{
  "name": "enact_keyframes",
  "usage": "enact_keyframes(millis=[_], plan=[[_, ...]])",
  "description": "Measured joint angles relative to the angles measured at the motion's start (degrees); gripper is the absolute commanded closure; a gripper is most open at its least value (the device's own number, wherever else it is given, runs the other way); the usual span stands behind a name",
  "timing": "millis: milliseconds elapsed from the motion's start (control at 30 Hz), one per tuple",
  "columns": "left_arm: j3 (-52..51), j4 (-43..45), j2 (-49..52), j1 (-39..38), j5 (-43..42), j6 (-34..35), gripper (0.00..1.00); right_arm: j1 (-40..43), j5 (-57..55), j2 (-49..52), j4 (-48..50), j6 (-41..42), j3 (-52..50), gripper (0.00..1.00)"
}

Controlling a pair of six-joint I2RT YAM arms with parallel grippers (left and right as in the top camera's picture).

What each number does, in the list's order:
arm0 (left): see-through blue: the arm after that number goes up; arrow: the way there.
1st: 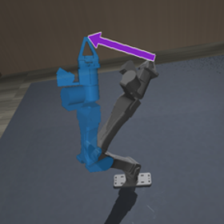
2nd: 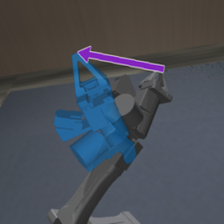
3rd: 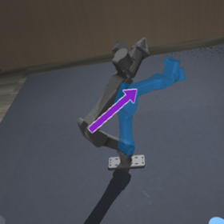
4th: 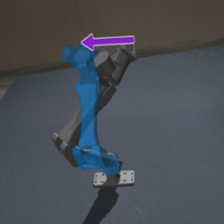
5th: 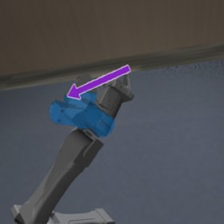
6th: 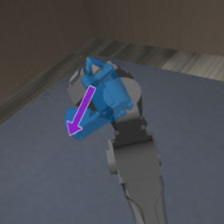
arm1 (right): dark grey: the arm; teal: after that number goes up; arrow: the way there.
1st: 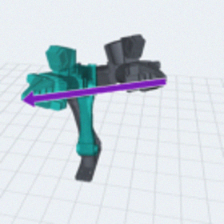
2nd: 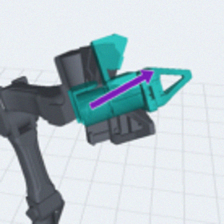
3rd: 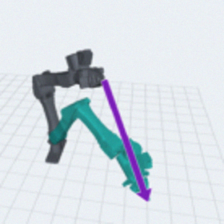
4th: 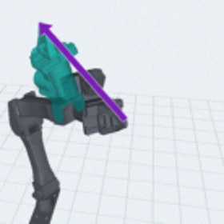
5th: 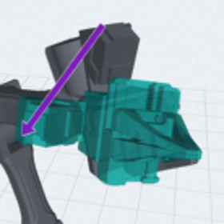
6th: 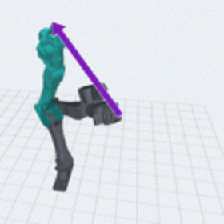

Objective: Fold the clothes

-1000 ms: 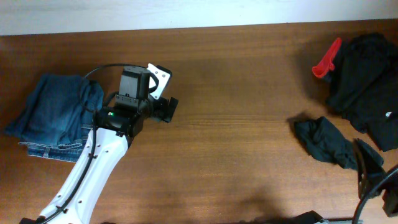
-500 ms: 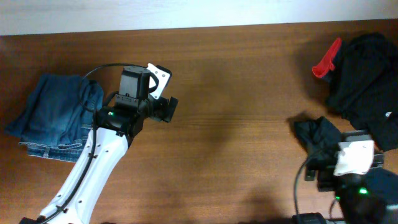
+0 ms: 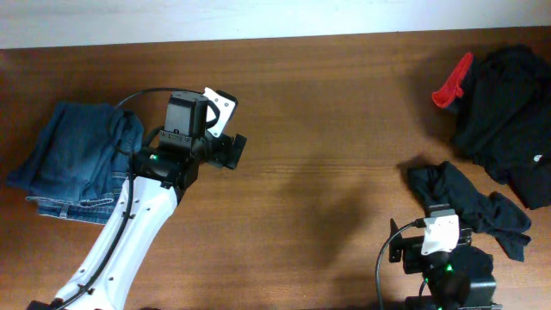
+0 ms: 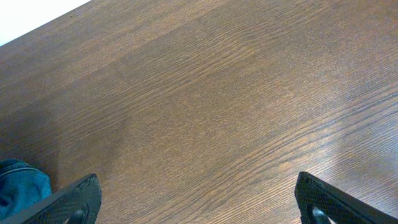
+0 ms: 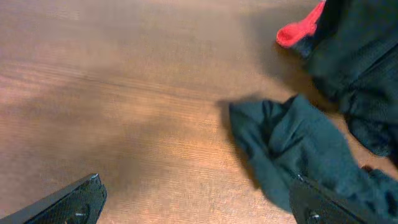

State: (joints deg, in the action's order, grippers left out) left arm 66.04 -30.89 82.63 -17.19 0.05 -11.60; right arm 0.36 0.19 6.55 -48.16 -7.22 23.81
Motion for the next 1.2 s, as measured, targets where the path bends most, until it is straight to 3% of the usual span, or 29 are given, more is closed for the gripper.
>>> enact_keyframes(millis=[600,1200], plan=[[0.00,0.02,0.00,0.00,0.00,0.00,0.01,0.00,0.39,-2.12,0.98,0.20,-12.70,0.01],[-0.04,0.00,-0.09,-0.11,0.00,0.00,0.01,0.00,0.39,-2.12,1.49,0.15,-12.74,0.01]])
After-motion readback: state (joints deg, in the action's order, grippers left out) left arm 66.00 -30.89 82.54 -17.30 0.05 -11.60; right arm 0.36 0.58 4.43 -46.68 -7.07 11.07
